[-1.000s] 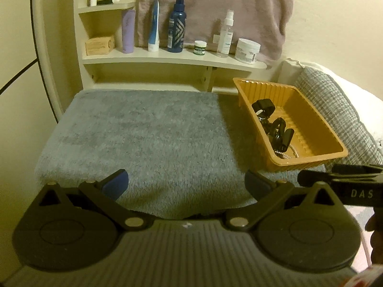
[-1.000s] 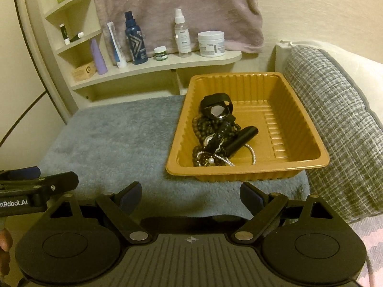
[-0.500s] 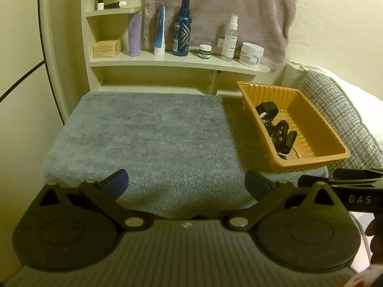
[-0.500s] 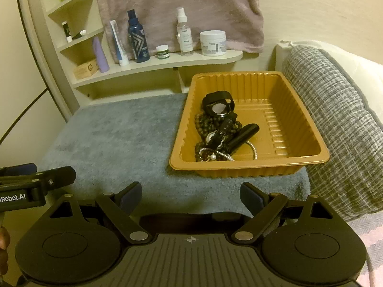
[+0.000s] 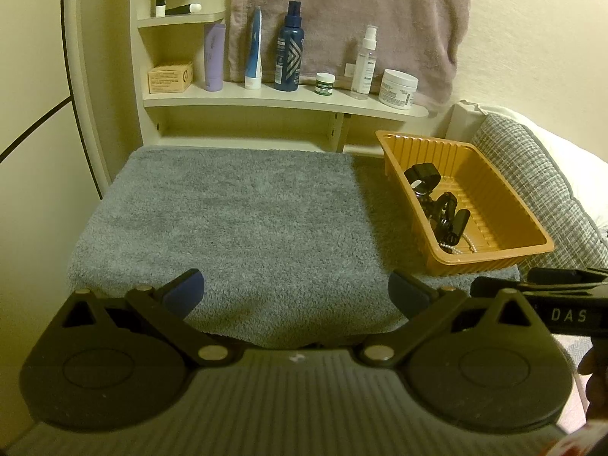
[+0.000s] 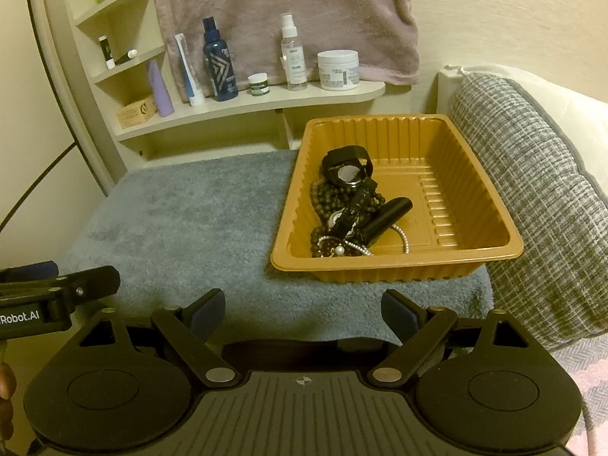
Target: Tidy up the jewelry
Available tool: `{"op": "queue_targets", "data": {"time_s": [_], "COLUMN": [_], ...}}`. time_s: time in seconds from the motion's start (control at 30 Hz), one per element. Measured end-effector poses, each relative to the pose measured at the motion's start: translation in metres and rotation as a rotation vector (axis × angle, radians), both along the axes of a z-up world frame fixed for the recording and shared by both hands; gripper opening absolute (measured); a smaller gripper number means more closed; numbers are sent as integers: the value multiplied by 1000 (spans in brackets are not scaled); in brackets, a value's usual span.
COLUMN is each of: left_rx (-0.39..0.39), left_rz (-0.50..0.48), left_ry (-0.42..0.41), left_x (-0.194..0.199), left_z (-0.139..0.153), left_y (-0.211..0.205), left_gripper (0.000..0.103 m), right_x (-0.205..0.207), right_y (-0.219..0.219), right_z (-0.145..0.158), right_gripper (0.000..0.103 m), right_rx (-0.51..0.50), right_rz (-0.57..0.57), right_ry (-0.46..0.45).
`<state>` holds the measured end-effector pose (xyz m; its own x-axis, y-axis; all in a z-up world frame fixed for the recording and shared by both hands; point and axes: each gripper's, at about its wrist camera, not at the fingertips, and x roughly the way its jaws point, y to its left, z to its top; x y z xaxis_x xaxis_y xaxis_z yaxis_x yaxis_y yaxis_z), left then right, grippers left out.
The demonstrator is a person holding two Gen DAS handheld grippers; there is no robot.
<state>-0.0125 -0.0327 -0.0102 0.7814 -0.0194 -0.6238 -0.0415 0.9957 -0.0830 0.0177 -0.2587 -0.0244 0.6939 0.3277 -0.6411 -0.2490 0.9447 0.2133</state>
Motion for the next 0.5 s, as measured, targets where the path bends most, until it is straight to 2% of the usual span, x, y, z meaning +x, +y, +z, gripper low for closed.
{"op": "queue_targets", "data": {"time_s": [0.5], "left_rx": [7], "left_rz": [-6], "left_ry": [-2], "left_x": [-1], "left_z": [1], "left_y": [-2], "left_gripper": [103], "right_x": [0], "right_y": [-2], "right_z": [0], "right_gripper": [89], "right_rx": [8], "right_rz": [-11], "right_ry": [1]}}
